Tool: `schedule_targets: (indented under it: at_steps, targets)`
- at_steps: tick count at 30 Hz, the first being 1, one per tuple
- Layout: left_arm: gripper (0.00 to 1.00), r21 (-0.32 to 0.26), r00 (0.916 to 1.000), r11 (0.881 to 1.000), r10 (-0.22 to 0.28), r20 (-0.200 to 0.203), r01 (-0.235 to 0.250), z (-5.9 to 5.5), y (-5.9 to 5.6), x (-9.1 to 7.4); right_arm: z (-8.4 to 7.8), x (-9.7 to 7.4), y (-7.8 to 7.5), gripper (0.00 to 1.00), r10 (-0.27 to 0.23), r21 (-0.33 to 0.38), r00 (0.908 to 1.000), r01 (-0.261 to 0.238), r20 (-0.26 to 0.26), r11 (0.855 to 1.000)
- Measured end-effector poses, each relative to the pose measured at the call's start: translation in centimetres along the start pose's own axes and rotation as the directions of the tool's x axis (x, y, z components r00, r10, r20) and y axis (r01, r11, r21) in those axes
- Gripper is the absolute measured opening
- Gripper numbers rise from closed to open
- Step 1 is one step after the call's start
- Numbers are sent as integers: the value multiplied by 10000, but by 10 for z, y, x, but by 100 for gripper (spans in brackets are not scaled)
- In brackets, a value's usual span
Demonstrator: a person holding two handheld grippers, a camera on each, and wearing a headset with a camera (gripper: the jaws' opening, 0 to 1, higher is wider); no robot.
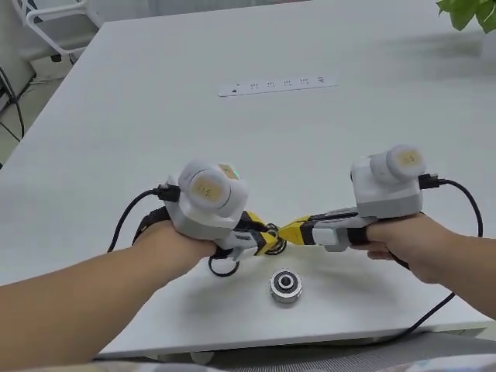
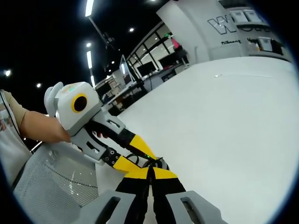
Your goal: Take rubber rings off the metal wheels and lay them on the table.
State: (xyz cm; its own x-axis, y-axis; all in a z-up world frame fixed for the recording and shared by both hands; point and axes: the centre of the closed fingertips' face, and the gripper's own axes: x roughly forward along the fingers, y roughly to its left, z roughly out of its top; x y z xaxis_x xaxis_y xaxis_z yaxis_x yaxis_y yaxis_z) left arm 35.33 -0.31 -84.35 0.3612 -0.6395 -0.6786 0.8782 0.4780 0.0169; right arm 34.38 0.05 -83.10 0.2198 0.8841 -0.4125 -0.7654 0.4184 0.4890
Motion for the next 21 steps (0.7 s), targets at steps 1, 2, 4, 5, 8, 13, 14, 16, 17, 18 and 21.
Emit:
schedule_targets:
  at_steps: [1, 2, 4, 5, 8, 13, 14, 16, 17, 18, 21]
  targets:
    - [13, -20, 10000, 10000, -9, -26, 9, 0, 0, 0, 0, 0, 0, 0, -3, -15, 10000, 3, -2, 10000]
    - [14, -21, 10000, 10000, -13, -40, 13, 0, 0, 0, 0, 0, 0, 0, -10, -18, 10000, 10, -6, 10000]
    - [14, 2, 10000, 10000, -14, -79, 14, 0, 0, 0, 0, 0, 0, 0, -15, -30, 10000, 15, -14, 10000]
    - [14, 17, 10000, 10000, -10, -95, 11, 0, 0, 0, 0, -1, -1, 0, -22, -37, 10000, 22, -23, 10000]
    - [14, 122, 9999, 9999, -17, -127, 19, 1, -1, -1, 0, -1, -1, 0, -33, -43, 10000, 33, -35, 10000]
    - [15, 70, 10000, 10000, -19, 75, 18, 7, 0, -5, 0, -1, -2, 0, -48, -62, 10000, 48, -52, 10000]
    - [15, 62, 10000, 10000, -25, 86, 24, 8, 0, -6, 0, -1, -2, 0, -51, -78, 10000, 50, -47, 10000]
    - [16, 55, 9999, 10000, -56, 99, 56, 7, 0, -7, 0, -1, -2, 0, -60, -99, 10000, 60, -66, 9999]
    - [16, 62, 9999, 10000, -65, 99, 64, 7, 0, -7, 0, -1, -2, 0, -62, -104, 10000, 62, -68, 9999]
    - [17, 95, 9999, 9999, -76, 89, 75, 7, -1, -10, 0, -2, -2, 0, -65, -118, 10000, 64, -72, 9999]
    - [18, 123, 9999, 9999, -75, 87, 74, 5, -1, -14, 0, -2, -2, 0, -80, -132, 9999, 79, -89, 9999]
